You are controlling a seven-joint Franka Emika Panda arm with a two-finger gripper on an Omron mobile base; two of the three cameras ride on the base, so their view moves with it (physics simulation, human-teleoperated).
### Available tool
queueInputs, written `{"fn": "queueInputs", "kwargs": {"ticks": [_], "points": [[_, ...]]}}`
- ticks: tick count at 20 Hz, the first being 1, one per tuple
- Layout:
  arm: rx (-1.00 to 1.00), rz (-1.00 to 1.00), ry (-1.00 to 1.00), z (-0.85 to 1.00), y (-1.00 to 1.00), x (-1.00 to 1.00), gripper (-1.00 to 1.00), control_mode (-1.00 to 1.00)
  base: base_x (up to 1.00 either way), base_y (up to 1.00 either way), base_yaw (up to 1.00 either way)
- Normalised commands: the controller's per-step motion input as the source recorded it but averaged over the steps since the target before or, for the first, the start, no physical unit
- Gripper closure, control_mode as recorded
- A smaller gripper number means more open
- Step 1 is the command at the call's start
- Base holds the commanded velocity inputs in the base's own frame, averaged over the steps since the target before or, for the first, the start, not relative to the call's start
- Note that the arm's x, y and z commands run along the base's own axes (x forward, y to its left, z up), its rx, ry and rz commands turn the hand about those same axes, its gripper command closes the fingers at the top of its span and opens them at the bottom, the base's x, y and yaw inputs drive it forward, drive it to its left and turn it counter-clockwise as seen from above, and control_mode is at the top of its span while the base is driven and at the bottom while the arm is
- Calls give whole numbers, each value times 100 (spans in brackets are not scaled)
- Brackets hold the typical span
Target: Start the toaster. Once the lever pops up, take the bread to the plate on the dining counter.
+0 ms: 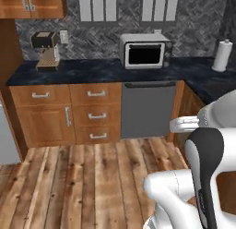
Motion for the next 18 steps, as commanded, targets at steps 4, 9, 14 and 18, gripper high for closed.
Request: {"fn": "queueInputs", "kwargs": {"ticks": [4,9,14,18], "points": [[0,0,0,0,0,0,100,100,0,0,99],[0,0,0,0,0,0,100,100,0,0,100],[0,0,0,0,0,0,100,100,15,0,93],[0,0,0,0,0,0,100,100,37,0,90]]}}
